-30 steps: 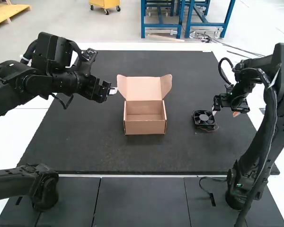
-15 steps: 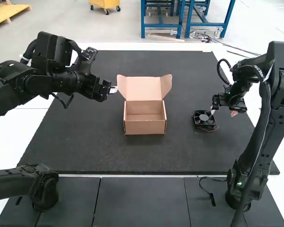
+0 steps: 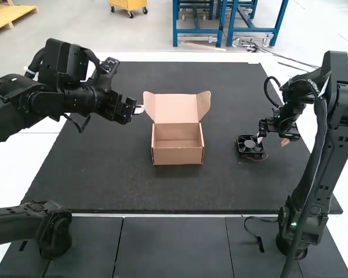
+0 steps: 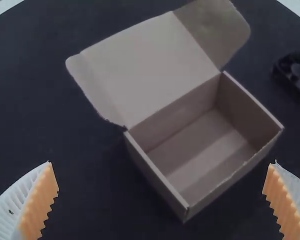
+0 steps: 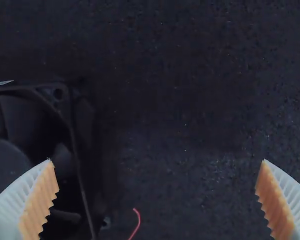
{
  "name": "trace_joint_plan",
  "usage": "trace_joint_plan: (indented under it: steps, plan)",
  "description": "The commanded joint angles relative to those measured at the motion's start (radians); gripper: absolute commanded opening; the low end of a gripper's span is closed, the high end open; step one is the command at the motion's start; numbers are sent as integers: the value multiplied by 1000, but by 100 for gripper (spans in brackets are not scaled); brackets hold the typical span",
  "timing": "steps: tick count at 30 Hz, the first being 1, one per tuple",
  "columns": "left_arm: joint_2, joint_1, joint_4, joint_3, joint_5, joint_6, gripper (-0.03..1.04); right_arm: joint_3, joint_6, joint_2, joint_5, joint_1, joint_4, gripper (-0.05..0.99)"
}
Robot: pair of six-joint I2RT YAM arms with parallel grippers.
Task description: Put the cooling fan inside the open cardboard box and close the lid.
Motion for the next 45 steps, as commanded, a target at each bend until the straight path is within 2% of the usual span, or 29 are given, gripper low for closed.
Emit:
trace_joint_plan:
  steps: [1, 16, 19, 25, 29, 33, 35, 40, 42, 45]
  plan:
    - [-8, 9, 9, 38, -10, 10, 97, 24, 12, 30, 11, 9, -9, 90]
    - [-8, 8, 3, 47, -10, 10, 97, 36, 19, 84, 25, 9, -23, 90]
    - [-8, 9, 4, 50, -10, 10, 97, 36, 19, 95, 25, 17, -39, 84]
    - [-8, 9, 9, 50, -10, 10, 97, 36, 15, 96, 16, 37, -49, 62]
    - [-6, 9, 9, 53, -10, 10, 97, 36, 19, 104, 11, 48, -51, 52]
    - [-8, 9, 6, 59, -12, 10, 97, 35, 16, 116, -18, 60, -88, 43]
    - [-6, 8, 1, 64, -10, 10, 97, 35, 16, 119, -42, 63, -92, 30]
    - [-8, 9, 0, 64, -10, 10, 97, 33, 15, 130, -61, 69, -112, 15]
    - [-8, 9, 1, 64, -10, 10, 97, 29, 16, 132, -72, 72, -114, 3]
    - [-8, 9, 0, 64, -10, 10, 97, 20, 24, 132, -82, 72, -112, -2]
